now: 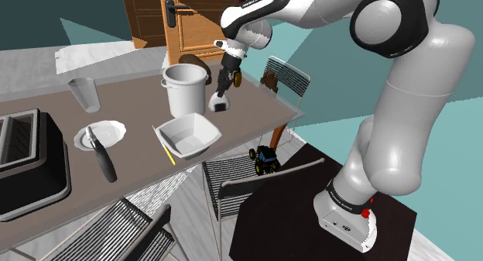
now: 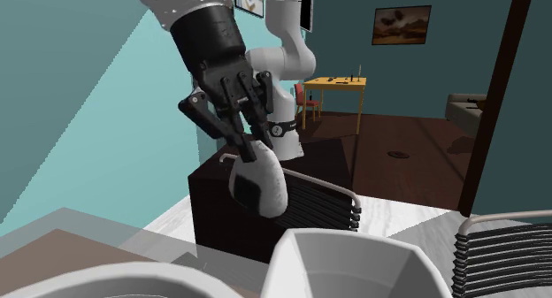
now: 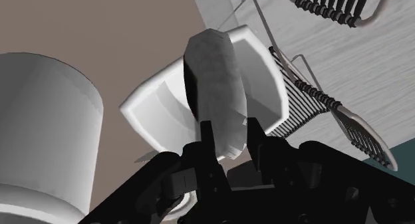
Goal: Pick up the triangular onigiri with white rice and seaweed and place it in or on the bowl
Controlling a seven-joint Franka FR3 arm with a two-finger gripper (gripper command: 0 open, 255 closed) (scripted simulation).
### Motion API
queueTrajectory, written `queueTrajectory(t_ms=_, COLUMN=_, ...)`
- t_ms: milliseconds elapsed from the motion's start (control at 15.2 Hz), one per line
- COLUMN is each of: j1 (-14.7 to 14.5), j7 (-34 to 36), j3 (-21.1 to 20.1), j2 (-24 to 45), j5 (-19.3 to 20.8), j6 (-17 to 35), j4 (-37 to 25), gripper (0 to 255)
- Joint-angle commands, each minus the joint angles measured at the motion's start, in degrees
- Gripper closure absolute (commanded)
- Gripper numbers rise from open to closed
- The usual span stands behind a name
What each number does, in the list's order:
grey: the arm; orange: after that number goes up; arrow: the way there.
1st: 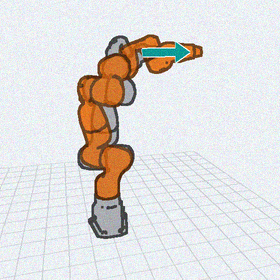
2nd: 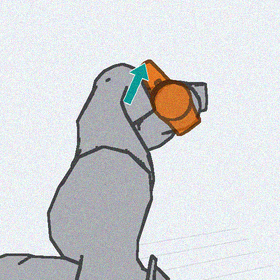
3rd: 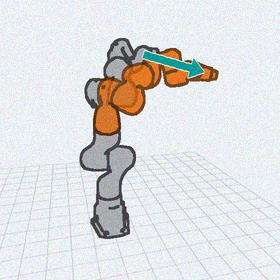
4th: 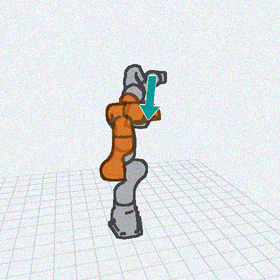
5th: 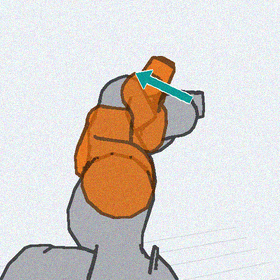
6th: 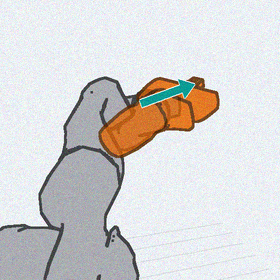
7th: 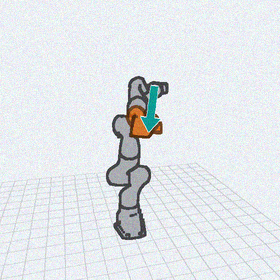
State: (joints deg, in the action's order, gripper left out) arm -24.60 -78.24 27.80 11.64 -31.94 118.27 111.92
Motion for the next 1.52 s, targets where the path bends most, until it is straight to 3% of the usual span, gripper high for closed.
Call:
queueTrajectory(t_ms=0, j1=-1.4, j7=2.7, j3=-1.0, j2=0.7, j5=-0.2, j6=0.2, j4=-1.6, gripper=255)
queueTrajectory(t_ms=594, j1=-6.4, j7=13.0, j3=-5.0, j2=6.3, j5=-1.1, j6=0.0, j4=-11.2, gripper=255)
queueTrajectory(t_ms=1452, j1=-5.8, j7=8.1, j3=-6.5, j2=10.8, j5=-5.2, j6=6.8, j4=-7.5, gripper=255)
